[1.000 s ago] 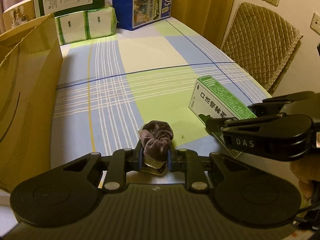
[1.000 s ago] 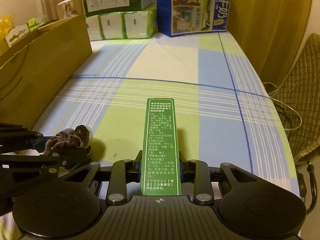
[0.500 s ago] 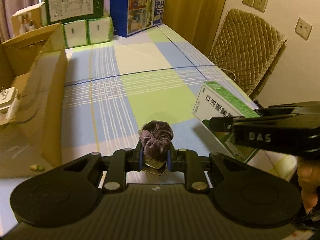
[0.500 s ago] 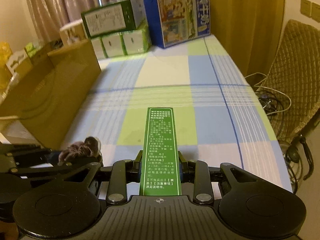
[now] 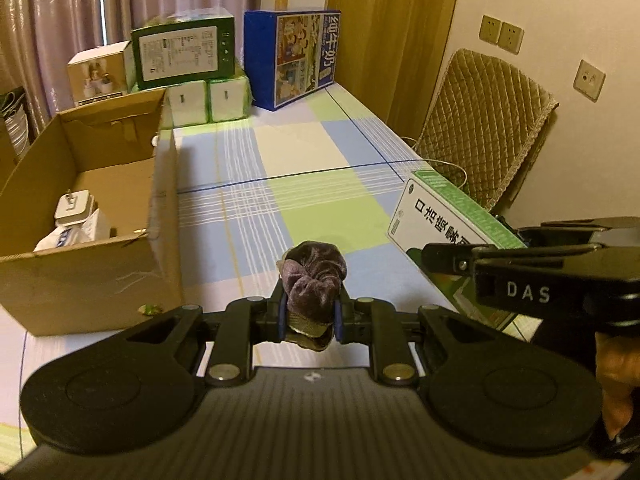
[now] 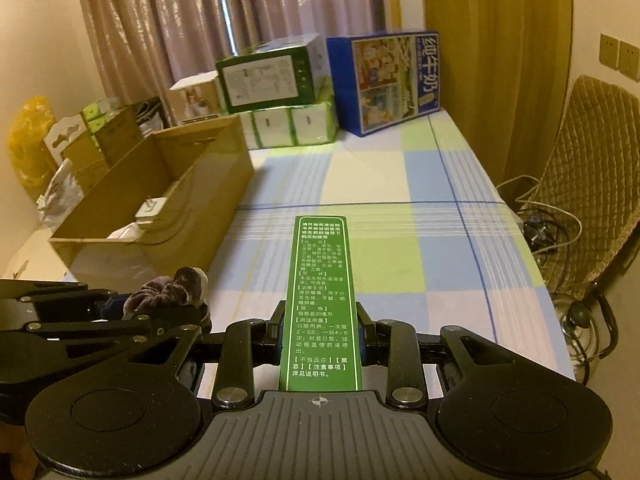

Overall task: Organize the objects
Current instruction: 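Carry the fabric item left and medicine box right over the cardboard box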

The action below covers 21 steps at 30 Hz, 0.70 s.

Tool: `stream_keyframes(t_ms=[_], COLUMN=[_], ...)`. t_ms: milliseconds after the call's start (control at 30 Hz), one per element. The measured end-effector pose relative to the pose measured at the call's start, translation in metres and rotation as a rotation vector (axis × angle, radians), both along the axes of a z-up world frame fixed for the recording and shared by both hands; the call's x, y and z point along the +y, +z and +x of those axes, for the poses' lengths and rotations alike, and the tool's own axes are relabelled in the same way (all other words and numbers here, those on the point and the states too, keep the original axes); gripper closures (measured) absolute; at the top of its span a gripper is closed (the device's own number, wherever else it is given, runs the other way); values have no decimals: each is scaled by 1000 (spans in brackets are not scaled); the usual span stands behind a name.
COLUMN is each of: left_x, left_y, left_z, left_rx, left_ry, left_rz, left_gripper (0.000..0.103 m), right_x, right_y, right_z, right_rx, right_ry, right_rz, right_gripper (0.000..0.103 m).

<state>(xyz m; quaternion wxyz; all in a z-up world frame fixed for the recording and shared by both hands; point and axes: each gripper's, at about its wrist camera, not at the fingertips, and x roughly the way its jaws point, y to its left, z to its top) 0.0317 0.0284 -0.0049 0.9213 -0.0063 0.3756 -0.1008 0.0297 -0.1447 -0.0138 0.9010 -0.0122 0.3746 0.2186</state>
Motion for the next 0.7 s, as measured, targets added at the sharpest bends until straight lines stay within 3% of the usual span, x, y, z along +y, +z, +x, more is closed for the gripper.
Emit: stream_keyframes(t_ms=[700], left_x=[43], left_y=[25], left_z=[-47], left_rx=[-39], left_ry=[59], left_rz=[1], left_gripper=[86], right_x=[40], right_y=[20], right_z=[-34], right_rx=[-46], right_ry=[93], right_rz=[-11], right_gripper=[75])
